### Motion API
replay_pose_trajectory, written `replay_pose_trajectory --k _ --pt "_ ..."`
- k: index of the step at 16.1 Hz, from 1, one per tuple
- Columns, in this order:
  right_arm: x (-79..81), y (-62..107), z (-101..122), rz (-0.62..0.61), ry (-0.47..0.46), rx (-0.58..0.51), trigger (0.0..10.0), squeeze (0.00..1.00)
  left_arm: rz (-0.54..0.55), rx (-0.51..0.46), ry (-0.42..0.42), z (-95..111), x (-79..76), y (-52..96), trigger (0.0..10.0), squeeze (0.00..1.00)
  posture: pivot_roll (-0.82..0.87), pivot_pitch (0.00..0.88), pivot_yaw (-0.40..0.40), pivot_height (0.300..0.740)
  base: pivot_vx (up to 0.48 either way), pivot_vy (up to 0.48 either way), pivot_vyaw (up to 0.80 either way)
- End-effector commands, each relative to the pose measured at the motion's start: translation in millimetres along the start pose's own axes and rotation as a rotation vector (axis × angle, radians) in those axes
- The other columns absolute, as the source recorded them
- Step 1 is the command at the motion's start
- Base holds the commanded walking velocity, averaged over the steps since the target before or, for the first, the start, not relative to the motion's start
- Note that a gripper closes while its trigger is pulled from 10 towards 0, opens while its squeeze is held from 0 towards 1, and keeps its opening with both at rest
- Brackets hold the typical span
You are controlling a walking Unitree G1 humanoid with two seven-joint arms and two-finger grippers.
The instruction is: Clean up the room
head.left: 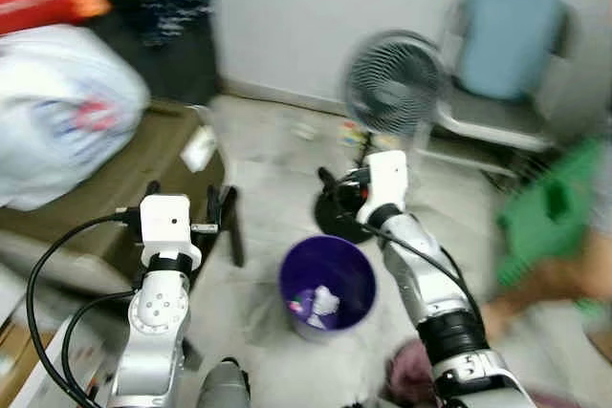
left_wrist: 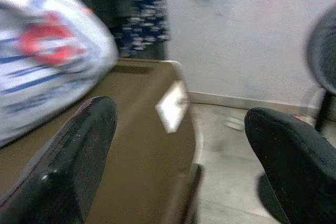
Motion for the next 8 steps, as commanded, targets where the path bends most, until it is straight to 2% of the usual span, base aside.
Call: replay_pose_trajectory --k 1,3,6,8 --pt "1.3 -1.6 2.5 0.015 0.008 -0.005 10.0 0.0 0.036 -0.001 -0.014 1.8 2.9 0.8 10.0 0.0 0.03 0.0 -0.054 0.74 0.0 0.0 0.8" --pt "3.5 -2.9 7.0 0.043 0.019 -0.011 10.0 0.0 0.129 0.018 -0.01 2.3 12.1 6.5 10.0 0.0 0.05 0.0 -0.072 0.74 0.0 0.0 0.8" --pt "3.7 -3.1 17.3 0.059 0.045 -0.054 10.0 0.0 0.197 0.001 -0.004 6.5 23.5 12.2 10.0 0.0 0.04 0.0 -0.075 0.74 0.0 0.0 0.8" --pt "6.5 -2.4 28.4 0.073 0.079 -0.102 10.0 0.0 0.111 -0.097 0.086 21.2 20.4 14.7 10.0 0.0 0.03 0.0 -0.078 0.74 0.0 0.0 0.8"
Point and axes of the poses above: a point about 5 cm out from each wrist's last joint towards the gripper, its own y axis pointing back from the gripper into the wrist, its own z axis along the axis of the wrist's last joint, x = y × z, the point moved 2 cm from there along -y, pointing out of the wrist towards the gripper, and after that the axes turned 14 degrees about -y, right-handed, at the moved point
